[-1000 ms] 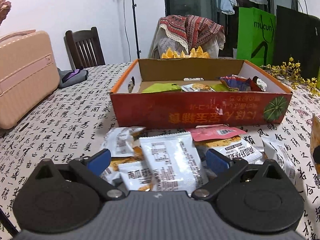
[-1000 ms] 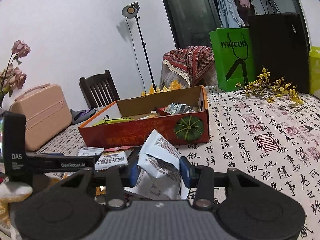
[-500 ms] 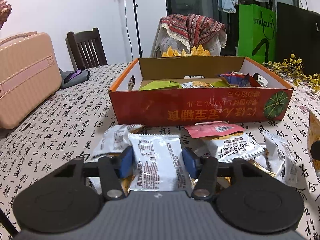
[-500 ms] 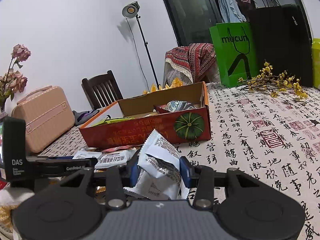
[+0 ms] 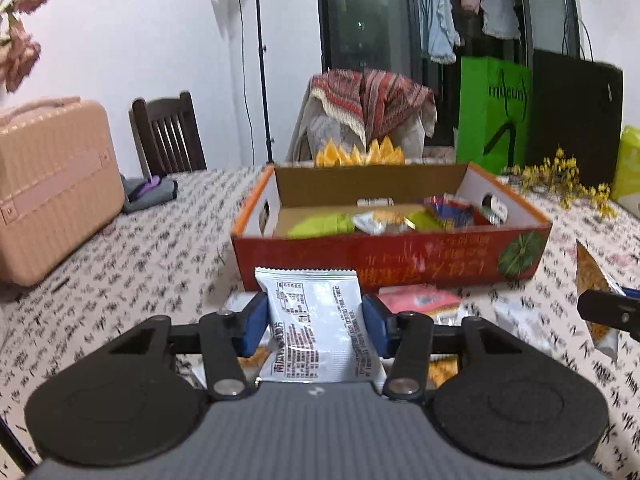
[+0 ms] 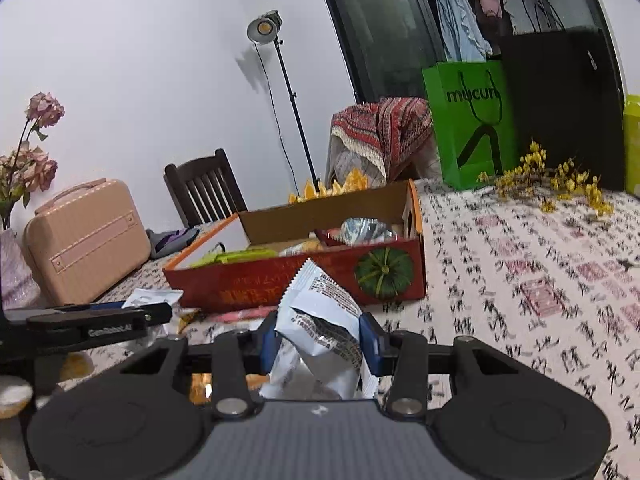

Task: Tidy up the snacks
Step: 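Lift the white packet with the right gripper while the left grasps another white packet, then carry both white packets over the box and release them inside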

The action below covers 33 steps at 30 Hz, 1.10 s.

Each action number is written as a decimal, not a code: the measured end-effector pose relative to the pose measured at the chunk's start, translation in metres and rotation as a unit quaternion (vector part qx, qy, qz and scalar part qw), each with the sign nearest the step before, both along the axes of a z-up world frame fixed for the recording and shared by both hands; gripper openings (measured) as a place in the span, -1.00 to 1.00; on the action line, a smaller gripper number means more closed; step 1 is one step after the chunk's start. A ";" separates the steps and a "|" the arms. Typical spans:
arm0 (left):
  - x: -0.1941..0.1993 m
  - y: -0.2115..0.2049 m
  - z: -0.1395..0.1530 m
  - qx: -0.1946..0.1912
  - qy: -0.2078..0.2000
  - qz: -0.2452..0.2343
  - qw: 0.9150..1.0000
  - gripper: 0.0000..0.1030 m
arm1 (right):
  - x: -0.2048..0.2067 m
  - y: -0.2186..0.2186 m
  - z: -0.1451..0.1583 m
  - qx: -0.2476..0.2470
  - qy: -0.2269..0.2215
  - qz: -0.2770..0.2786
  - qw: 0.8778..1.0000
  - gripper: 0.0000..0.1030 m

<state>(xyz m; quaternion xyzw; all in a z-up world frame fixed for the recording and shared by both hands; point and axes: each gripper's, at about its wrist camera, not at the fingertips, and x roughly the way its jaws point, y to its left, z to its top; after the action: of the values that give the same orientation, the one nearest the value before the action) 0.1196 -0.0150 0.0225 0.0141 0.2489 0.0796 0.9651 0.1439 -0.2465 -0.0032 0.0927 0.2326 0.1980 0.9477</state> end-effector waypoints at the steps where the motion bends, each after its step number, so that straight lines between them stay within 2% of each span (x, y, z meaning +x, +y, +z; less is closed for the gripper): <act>1: 0.000 0.000 0.004 0.001 -0.006 -0.002 1.000 0.02 | 0.001 0.001 0.003 0.000 -0.004 -0.001 1.000 -0.20; 11: 0.020 0.000 0.044 -0.003 -0.053 -0.023 0.998 0.02 | 0.027 0.019 0.041 -0.010 -0.058 -0.003 0.998 -0.20; 15: 0.032 -0.004 0.054 0.009 -0.072 -0.036 0.997 0.02 | 0.044 0.033 0.051 -0.014 -0.070 0.000 0.997 -0.20; 20: 0.056 0.001 0.062 -0.011 -0.085 -0.035 0.996 0.02 | 0.072 0.053 0.067 -0.033 -0.088 0.003 0.996 -0.20; 23: 0.075 0.011 0.062 -0.042 -0.082 -0.032 0.995 0.02 | 0.093 0.064 0.073 -0.039 -0.086 0.003 0.996 -0.20; 27: 0.102 0.023 0.059 -0.058 -0.081 -0.020 0.995 0.02 | 0.124 0.076 0.072 -0.041 -0.070 0.003 0.997 -0.20; 31: 0.123 0.033 0.043 -0.072 -0.082 -0.010 0.994 0.02 | 0.153 0.087 0.057 -0.043 -0.056 -0.006 0.998 -0.20; 33: 0.131 0.039 0.032 -0.077 -0.074 -0.016 0.994 0.02 | 0.156 0.092 0.046 -0.050 -0.067 -0.018 0.996 -0.20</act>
<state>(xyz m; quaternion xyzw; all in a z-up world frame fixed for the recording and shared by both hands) 0.2509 0.0238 0.0540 -0.0619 0.1816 0.0461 0.9803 0.3000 -0.1549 0.0426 0.0359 0.1767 0.1751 0.9679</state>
